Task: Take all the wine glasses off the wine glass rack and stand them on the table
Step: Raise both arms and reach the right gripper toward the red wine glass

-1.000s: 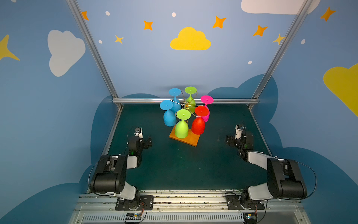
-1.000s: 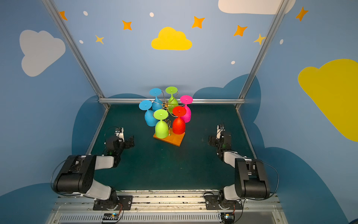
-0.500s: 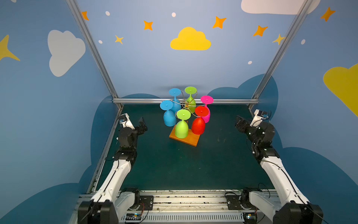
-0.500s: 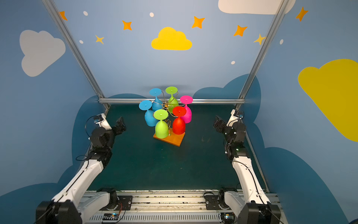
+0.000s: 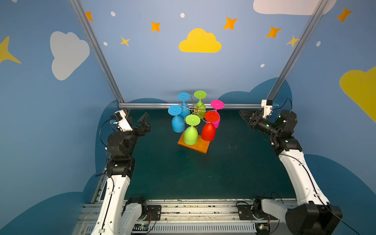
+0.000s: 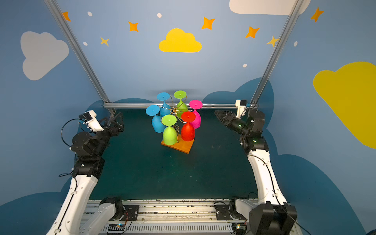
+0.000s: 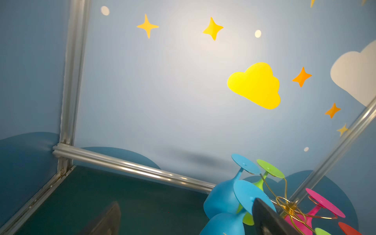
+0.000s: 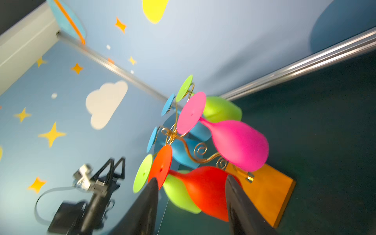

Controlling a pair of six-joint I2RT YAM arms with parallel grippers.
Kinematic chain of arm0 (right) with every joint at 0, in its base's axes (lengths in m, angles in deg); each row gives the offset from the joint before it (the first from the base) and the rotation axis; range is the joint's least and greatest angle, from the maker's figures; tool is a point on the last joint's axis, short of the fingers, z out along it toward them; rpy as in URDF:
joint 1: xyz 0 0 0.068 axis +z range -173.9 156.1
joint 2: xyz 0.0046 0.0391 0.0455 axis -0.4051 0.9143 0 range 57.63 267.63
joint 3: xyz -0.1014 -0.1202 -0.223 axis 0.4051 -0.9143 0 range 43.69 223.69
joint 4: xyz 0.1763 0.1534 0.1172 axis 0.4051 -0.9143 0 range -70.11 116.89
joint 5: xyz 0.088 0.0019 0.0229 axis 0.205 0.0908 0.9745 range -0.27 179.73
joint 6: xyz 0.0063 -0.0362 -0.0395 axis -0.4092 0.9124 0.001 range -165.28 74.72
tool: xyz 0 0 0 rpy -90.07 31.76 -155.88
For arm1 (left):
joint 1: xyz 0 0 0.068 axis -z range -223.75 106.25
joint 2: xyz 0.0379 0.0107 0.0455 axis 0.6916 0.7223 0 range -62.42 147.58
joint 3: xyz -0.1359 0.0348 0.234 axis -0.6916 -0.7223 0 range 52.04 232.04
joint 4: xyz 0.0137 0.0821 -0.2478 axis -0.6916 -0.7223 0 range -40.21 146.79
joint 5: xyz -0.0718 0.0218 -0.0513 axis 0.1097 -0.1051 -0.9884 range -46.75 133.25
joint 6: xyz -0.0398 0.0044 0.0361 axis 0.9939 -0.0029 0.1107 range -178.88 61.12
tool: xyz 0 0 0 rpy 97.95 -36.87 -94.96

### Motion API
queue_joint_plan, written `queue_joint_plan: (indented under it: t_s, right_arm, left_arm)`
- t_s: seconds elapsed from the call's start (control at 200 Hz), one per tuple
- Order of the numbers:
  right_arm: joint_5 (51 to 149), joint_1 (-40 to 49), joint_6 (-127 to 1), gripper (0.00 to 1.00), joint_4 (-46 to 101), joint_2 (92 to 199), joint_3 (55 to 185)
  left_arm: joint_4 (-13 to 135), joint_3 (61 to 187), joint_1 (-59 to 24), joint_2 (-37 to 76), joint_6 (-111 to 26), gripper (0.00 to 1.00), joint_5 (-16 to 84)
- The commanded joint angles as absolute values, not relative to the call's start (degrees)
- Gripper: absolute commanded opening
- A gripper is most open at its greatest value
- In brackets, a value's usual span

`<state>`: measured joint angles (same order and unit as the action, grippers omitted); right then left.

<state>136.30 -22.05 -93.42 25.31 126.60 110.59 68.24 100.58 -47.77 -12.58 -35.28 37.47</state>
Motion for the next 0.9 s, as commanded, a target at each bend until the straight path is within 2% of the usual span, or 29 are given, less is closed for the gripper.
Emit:
queue_joint_plan:
  t_s: [0.0, 0.15, 0.531, 0.896]
  right_arm:
    - [146.2, -18.4, -95.7, 0.52, 21.4, 129.0, 115.4]
    - [144.4, -14.7, -96.1, 0.52, 20.7, 130.2, 116.3]
    - [142.8, -10.7, -100.9, 0.49, 25.0, 135.8, 116.7]
    - [143.5, -9.1, -105.0, 0.4, 29.9, 139.0, 117.7]
  left_arm:
    - [64.0, 101.5, -48.0, -10.4, -38.8, 0.99, 33.8]
    - [67.3, 97.4, -48.9, -12.1, -37.6, 1.0, 31.0]
    - [66.4, 95.1, -48.9, -17.1, -39.2, 1.0, 33.5]
    - [66.3, 94.9, -48.9, -17.4, -39.3, 1.0, 33.3]
